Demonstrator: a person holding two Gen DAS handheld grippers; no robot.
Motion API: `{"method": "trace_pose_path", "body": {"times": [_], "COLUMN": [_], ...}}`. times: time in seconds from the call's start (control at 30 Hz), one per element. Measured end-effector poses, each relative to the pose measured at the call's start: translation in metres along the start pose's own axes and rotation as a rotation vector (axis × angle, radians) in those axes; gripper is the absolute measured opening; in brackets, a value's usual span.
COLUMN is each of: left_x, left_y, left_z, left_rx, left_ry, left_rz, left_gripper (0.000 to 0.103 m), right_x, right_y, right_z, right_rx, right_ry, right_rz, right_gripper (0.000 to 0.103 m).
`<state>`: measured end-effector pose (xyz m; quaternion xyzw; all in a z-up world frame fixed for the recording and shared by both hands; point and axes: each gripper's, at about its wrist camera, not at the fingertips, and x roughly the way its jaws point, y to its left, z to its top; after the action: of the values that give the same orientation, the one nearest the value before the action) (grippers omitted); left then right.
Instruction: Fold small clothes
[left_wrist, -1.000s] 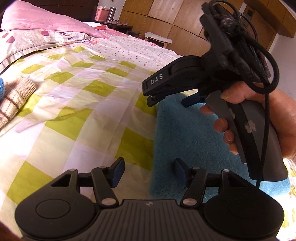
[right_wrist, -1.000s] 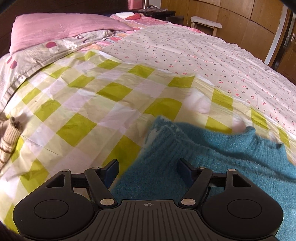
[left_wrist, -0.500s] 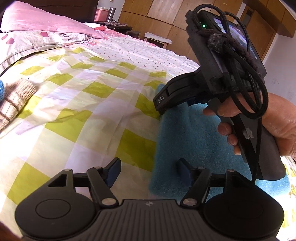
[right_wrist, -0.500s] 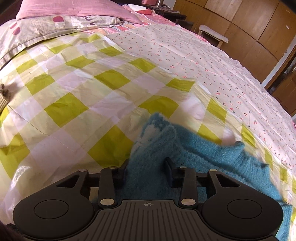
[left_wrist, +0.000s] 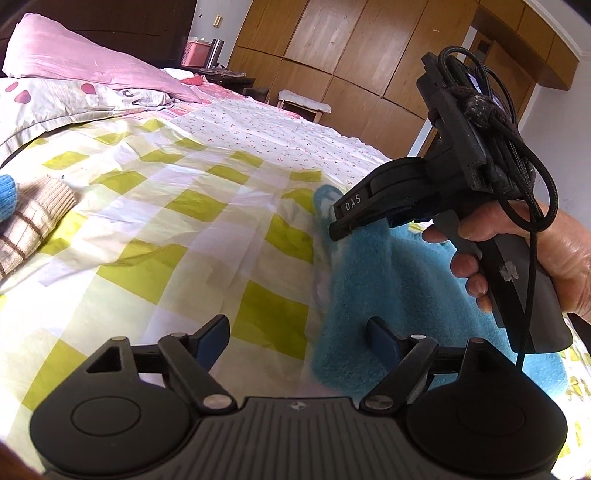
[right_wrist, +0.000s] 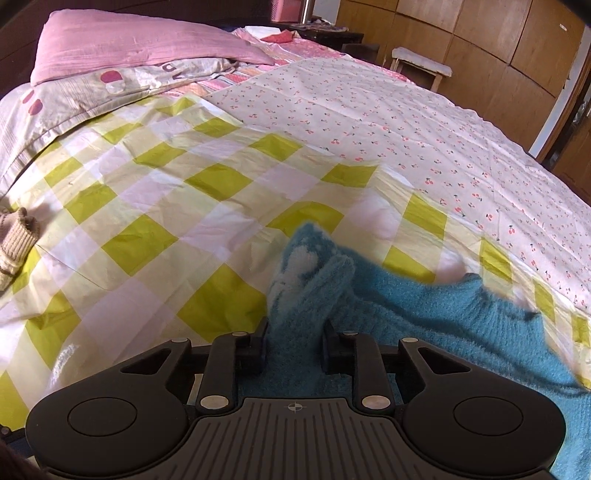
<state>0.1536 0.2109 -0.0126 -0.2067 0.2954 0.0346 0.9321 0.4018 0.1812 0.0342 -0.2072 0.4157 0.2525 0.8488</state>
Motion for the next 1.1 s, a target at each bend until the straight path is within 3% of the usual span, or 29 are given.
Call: {"method": "trace_pose_path", "body": {"times": [0.27, 0.43, 0.6, 0.63, 0.7, 0.8, 0.97, 1.1], "left_x": [-0.003, 0.010, 0.021, 0.021, 0.023, 0.025, 0.025, 0.024], "left_y": [-0.005, -0.013, -0.021, -0.024, -0.028, -0.031, -0.037, -0.036], "left_z": [-0.008, -0.013, -0.006, -0.005, -0.005, -0.008, -0.010, -0.011], "left_rx": [0.021, 0.002, -0.004, 0.013, 0.047, 0.053, 0.086, 0.079], "left_ry": [0.003, 0.048, 0.010, -0.001, -0.003, 0.016, 0.007, 0.003], "left_rz": [-0.045, -0.070, -0.052, -0.041, -0.031, -0.057, -0.056, -0.060], "left_gripper": [0.092, 0.095, 0.094, 0.093, 0.073, 0.055, 0.049, 0.046], "right_x": [-0.012, -0.019, -0.020, -0.020, -0.019, -0.016, -0.012, -0.008], "right_y": [-0.010, -0.018, -0.020, -0.018, -0.014, -0.009, -0.001, 0.004], "right_z": [-0.001, -0.003, -0.005, -0.005, -0.005, -0.005, -0.003, -0.001], "right_rx": [0.017, 0.037, 0.049, 0.045, 0.034, 0.024, 0.000, -0.015], "right_ry": [-0.019, -0.026, -0.028, -0.026, -0.023, -0.016, -0.003, 0.009], "right_rz": [0.017, 0.028, 0.031, 0.028, 0.019, 0.010, -0.013, -0.028], "right_gripper": [0.021, 0.021, 0.021, 0.021, 0.021, 0.023, 0.029, 0.041]}}
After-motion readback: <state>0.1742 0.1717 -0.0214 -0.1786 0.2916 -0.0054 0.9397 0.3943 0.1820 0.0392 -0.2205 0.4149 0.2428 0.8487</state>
